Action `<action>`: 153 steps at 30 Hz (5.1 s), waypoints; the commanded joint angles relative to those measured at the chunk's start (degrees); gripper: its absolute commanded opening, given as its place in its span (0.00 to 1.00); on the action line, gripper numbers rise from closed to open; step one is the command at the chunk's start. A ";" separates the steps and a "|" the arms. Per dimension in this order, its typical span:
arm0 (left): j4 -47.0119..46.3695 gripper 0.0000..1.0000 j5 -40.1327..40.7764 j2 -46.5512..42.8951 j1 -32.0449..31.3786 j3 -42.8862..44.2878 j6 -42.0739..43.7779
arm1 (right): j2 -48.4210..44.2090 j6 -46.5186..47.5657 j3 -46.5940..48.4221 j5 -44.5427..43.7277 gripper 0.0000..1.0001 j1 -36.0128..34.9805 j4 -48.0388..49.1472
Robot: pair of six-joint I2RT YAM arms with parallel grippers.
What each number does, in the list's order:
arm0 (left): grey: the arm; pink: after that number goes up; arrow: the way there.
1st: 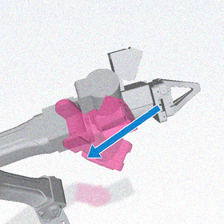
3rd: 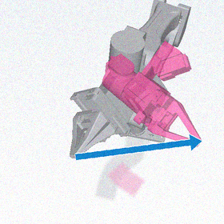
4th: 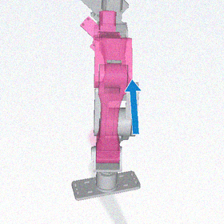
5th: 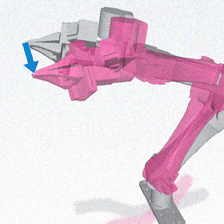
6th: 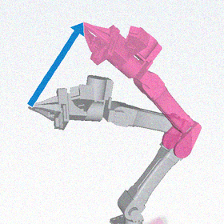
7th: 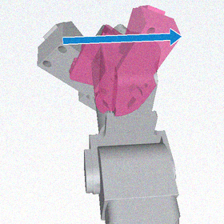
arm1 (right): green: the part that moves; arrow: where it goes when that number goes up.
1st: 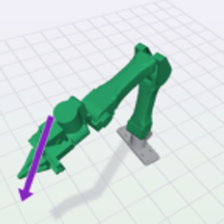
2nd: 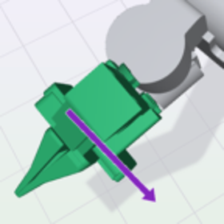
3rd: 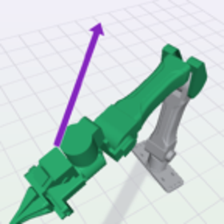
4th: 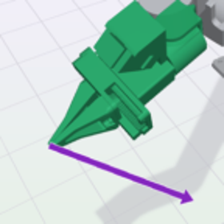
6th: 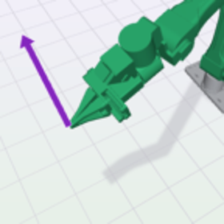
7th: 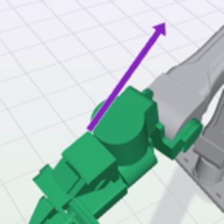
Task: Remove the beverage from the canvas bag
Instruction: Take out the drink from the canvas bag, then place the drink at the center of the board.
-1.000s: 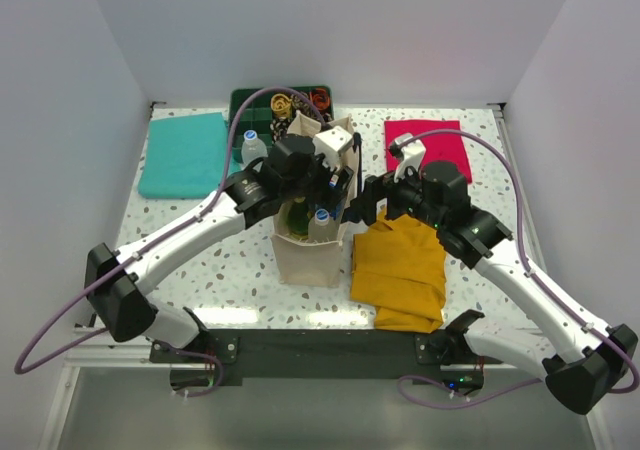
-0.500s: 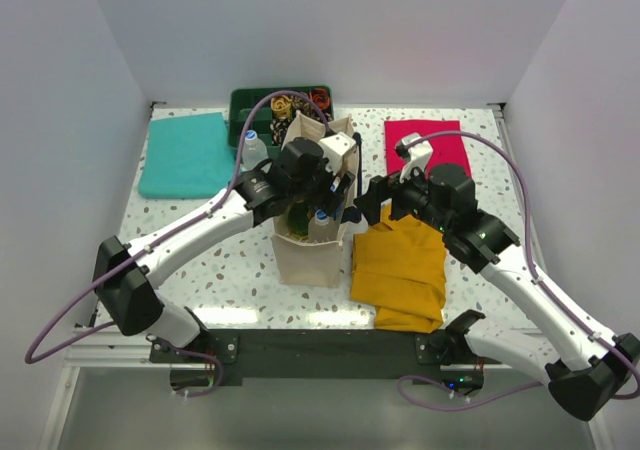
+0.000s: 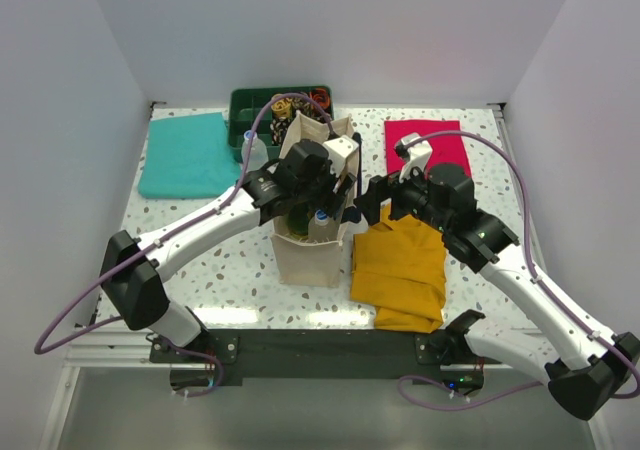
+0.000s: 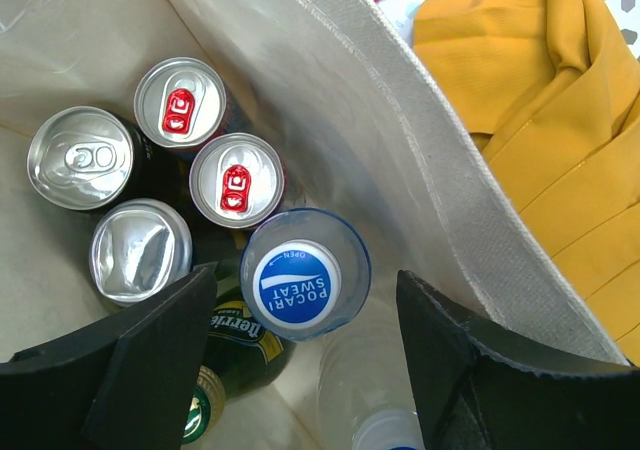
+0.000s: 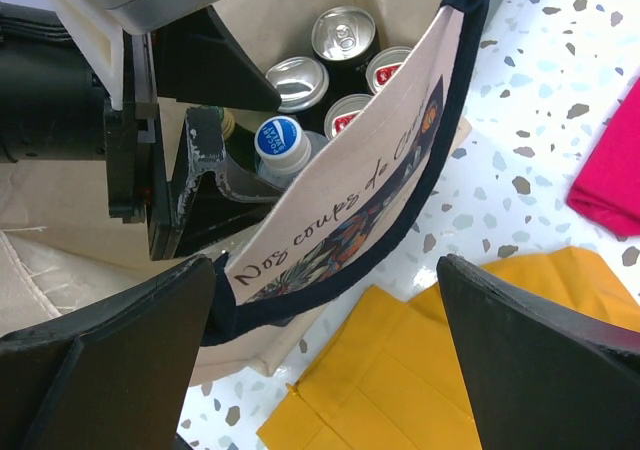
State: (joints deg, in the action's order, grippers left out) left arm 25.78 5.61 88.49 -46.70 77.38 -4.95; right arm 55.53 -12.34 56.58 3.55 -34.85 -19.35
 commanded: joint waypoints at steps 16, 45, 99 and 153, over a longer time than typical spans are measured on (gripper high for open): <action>-3.28 0.69 0.64 0.72 -0.24 1.72 -1.03 | -0.16 1.35 1.61 -1.97 0.98 -0.04 0.11; -4.95 0.00 -0.86 -2.08 -0.24 0.92 -1.99 | -0.77 1.18 1.43 -2.67 0.98 -0.13 0.02; -2.48 0.00 2.12 -18.96 -0.32 13.06 0.29 | 1.16 1.35 1.87 -3.46 0.98 -0.13 0.55; -24.90 0.00 37.11 -32.94 0.29 -8.48 7.59 | 1.78 0.56 2.22 -3.46 0.98 -0.04 0.11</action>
State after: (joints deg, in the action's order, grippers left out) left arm 9.47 42.39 54.94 -46.65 68.31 2.66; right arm 58.85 -11.75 56.58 0.97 -34.85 -19.81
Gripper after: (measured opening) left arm 0.397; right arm 0.983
